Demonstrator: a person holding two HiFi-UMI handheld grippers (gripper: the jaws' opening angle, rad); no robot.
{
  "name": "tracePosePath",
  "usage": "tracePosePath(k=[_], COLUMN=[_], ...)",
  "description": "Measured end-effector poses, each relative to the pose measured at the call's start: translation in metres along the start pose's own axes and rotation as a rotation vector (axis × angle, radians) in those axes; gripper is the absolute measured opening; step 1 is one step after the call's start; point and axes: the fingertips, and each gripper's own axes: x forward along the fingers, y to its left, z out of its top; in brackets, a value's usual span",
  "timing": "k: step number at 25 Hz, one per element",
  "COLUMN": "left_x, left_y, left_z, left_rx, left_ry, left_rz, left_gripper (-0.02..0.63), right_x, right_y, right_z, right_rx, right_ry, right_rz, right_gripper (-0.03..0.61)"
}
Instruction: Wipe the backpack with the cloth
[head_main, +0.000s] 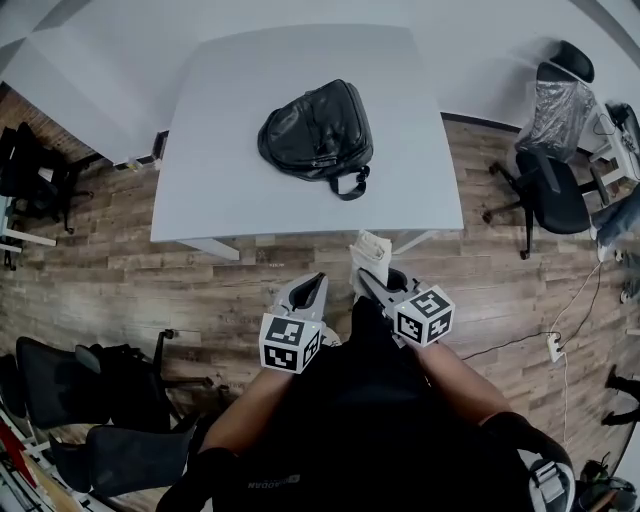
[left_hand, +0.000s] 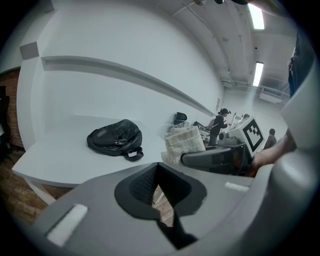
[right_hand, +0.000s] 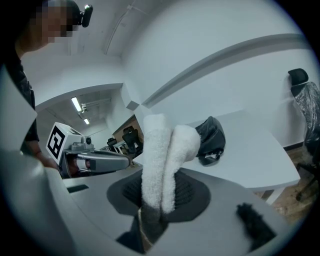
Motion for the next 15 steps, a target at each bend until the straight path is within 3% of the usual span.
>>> tracePosePath(k=[15], left_x=[0.071], left_y=[0.013], left_z=[0.02], left_rx=[0.027], left_ry=[0.073], left_rz=[-0.05], left_gripper=[0.006], right_x=[0.019], right_y=[-0.08], right_z=[0.012], right_rx=[0.073], right_ry=[0.004], right_rz=[-0.063], right_gripper=[0.087])
